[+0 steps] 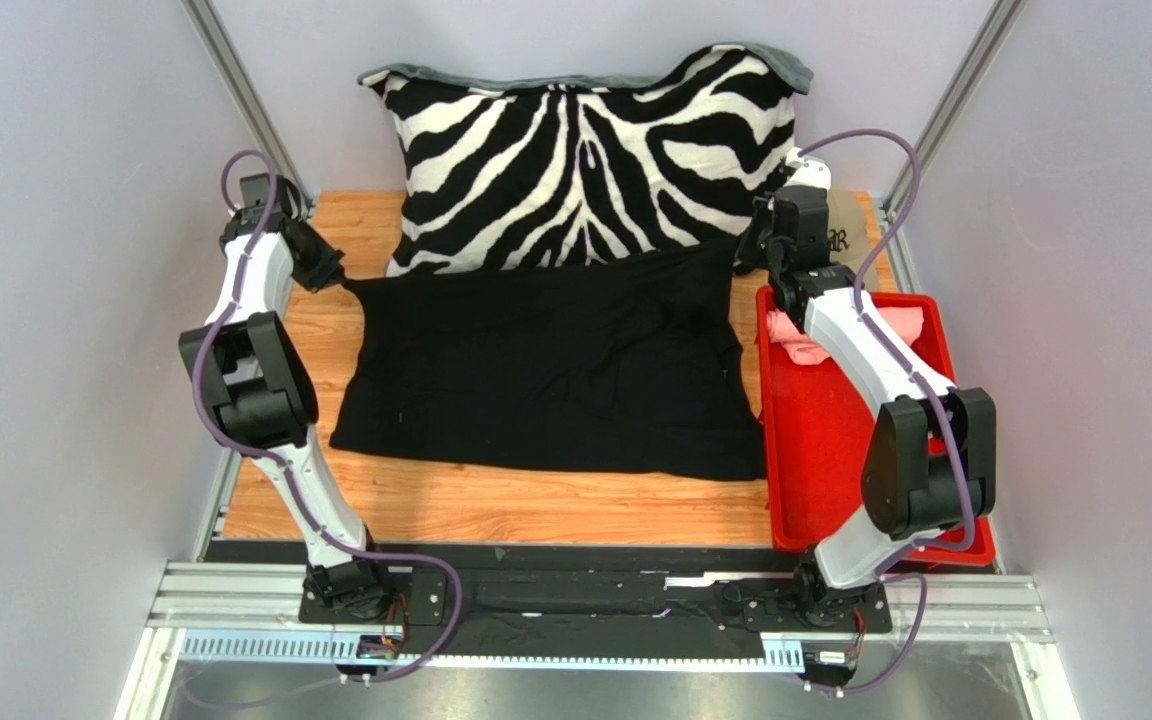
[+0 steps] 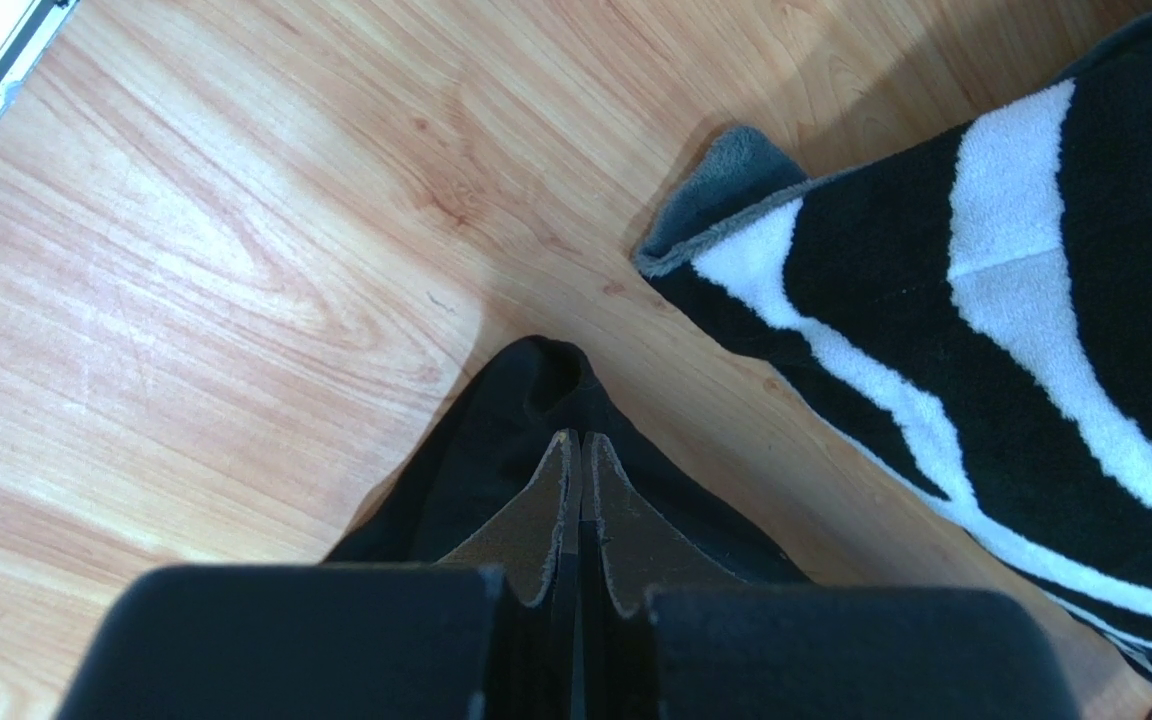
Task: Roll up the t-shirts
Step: Fold the T-shirt at the center of the board.
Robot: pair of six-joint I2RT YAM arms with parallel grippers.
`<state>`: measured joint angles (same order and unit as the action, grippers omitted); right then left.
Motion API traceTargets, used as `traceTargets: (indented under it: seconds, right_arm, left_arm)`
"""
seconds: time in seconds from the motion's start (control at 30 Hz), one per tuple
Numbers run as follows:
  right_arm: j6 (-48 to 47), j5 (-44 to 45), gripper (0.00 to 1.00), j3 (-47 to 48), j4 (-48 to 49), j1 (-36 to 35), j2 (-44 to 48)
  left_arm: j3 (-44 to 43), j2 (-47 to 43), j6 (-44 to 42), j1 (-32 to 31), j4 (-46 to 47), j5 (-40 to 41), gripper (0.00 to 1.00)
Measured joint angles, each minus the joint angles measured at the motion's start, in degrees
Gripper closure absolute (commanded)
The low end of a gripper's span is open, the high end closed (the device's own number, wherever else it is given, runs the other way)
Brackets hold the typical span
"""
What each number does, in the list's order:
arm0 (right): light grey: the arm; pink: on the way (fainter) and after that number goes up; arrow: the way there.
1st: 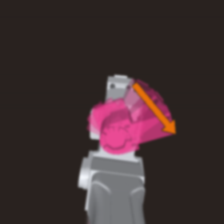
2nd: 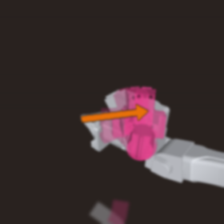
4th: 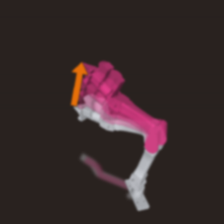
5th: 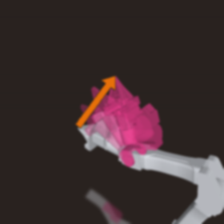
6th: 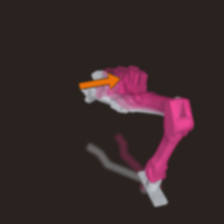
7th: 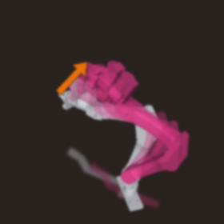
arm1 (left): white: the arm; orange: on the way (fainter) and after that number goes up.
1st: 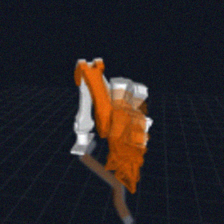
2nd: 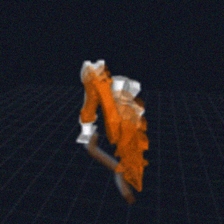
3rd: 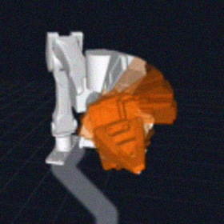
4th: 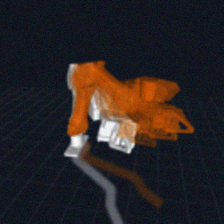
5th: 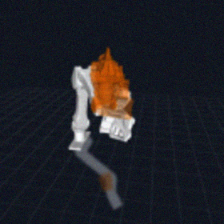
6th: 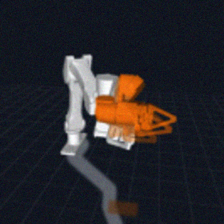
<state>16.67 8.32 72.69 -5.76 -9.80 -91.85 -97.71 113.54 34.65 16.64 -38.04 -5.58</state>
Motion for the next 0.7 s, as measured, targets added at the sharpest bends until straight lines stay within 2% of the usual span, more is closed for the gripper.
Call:
traceTargets:
  seconds: [0.23,0.47,0.7]
  right_arm:
    - [4.0,-5.5,1.0,-0.1,-4.4,0.3,1.5]
    - [8.5,-8.9,1.0,0.1,-11.3,0.3,1.8]
    - [9.7,-9.4,1.0,13.6,-12.3,0.4,-6.8]
  left_arm:
    - [9.2,-6.5,0.9,0.4,3.0,-1.5,1.0]
    - [10.8,-7.5,2.1,1.1,4.3,-2.8,1.0]
    - [11.2,-10.4,3.7,1.2,9.5,-3.5,1.0]
